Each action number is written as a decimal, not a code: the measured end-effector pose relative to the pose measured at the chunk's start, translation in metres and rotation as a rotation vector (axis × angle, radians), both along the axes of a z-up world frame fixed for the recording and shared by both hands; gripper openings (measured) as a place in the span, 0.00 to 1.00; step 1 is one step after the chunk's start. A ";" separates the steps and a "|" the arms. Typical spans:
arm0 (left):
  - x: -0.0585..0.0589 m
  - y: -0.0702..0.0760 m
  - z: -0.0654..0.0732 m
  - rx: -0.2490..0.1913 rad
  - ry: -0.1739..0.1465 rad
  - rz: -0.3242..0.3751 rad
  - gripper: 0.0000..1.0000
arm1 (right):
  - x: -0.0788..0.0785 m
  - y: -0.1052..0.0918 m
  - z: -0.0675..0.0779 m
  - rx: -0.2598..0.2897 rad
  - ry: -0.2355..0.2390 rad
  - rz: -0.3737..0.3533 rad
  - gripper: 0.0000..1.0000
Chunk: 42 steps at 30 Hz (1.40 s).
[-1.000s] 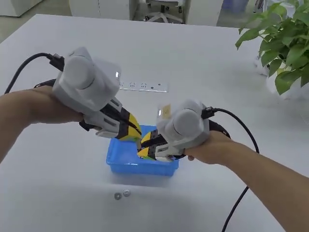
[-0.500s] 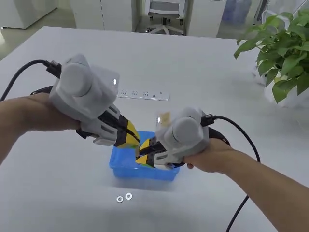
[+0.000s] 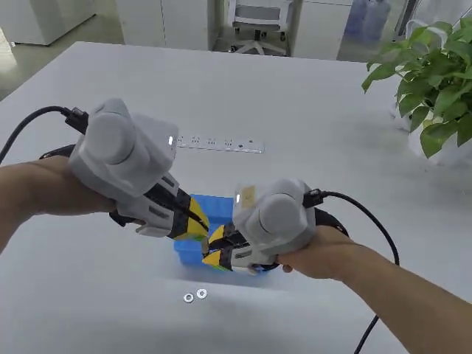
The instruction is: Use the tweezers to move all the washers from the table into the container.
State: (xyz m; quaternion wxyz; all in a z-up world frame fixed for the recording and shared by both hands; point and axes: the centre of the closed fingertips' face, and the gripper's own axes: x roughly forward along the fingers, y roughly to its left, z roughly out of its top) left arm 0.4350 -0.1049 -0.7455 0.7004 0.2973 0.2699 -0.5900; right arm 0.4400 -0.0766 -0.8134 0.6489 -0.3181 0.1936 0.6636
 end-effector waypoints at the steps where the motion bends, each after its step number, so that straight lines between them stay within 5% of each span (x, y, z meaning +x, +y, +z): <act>1: -0.001 0.000 -0.001 0.000 0.002 0.000 0.06 | -0.001 0.000 -0.001 0.000 0.002 0.002 0.12; 17: -0.018 0.004 -0.027 0.004 0.044 -0.009 0.06 | -0.020 0.005 -0.026 -0.010 0.032 0.024 0.12; 42: -0.023 0.001 -0.038 -0.025 0.068 -0.021 0.06 | -0.026 0.009 -0.041 0.028 0.080 0.004 0.14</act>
